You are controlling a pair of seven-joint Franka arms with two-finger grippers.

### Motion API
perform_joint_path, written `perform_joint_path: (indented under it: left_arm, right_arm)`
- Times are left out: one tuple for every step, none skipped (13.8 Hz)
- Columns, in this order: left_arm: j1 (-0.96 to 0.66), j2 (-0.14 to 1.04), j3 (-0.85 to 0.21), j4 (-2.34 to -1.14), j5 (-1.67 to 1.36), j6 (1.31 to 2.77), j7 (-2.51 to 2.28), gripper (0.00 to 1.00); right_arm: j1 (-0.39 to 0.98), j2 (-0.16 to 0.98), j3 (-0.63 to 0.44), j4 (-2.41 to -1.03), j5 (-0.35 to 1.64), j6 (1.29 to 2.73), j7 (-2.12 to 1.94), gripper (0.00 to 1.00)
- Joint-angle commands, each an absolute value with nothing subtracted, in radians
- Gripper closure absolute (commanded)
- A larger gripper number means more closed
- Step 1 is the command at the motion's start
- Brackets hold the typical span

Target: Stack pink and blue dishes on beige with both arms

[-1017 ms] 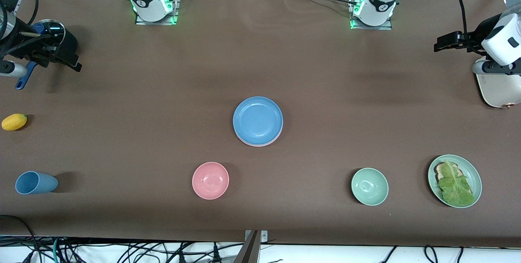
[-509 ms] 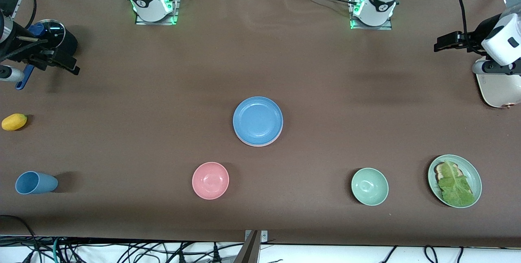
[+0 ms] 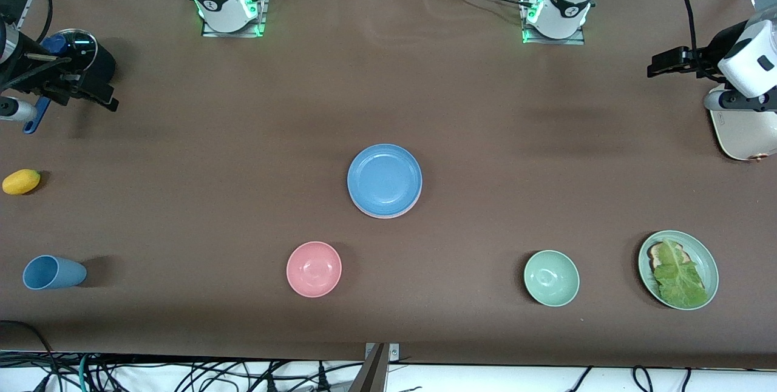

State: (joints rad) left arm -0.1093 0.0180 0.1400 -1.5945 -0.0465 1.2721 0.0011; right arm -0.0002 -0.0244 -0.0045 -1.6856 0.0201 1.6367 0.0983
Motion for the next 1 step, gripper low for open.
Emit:
perform_joint_path:
  left_arm:
    - [-0.114, 0.012, 0.138, -1.583, -0.028, 1.272, 0.009, 0.00]
  right_arm:
    - [-0.005, -0.025, -0.002, -1.667, 0.005, 1.615, 0.071, 0.00]
